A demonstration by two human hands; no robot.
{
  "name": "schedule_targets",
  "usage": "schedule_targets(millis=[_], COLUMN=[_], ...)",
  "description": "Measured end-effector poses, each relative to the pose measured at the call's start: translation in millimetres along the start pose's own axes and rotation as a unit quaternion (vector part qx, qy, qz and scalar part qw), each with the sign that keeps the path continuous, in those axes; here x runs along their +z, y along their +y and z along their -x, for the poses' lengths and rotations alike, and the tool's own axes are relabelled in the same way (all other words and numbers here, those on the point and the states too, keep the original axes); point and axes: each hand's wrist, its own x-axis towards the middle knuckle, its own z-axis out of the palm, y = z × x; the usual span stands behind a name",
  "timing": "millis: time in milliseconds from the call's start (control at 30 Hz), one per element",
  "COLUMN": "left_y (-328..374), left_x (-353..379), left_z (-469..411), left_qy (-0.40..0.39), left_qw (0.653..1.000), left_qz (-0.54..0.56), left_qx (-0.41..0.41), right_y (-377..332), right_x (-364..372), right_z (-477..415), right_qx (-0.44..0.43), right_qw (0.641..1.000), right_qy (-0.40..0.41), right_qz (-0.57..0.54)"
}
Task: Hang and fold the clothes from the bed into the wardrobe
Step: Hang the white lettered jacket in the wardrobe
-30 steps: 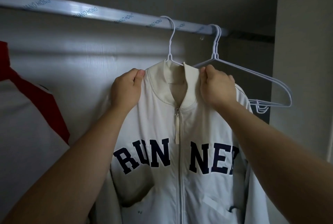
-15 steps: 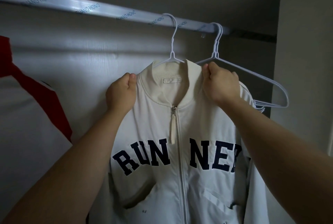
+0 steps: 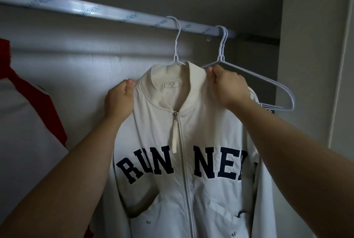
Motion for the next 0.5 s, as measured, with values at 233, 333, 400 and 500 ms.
schedule_targets(millis=[233,333,400,500], left_y=[53,106,134,157], left_x=[-6,5,13,20], left_z=[-11,-12,-13,-18], left_qy=[-0.005,0.015,0.033,0.028], left_qw=[0.997,0.996,0.995,0.997], left_qz=[0.038,0.082,0.035,-0.01], left_qx=[-0.068,0.026,0.082,0.066], right_y=[7,6,5,3], right_x=[-19,-22,-26,-36], right_z=[1,-6,-9,-18], right_qx=[-0.032,-0.032,-0.03,-0.012], right_qw=[0.995,0.989,0.983,0.964], right_qy=[-0.089,-0.134,-0.174,-0.252], right_qz=[-0.03,-0.048,-0.056,-0.083])
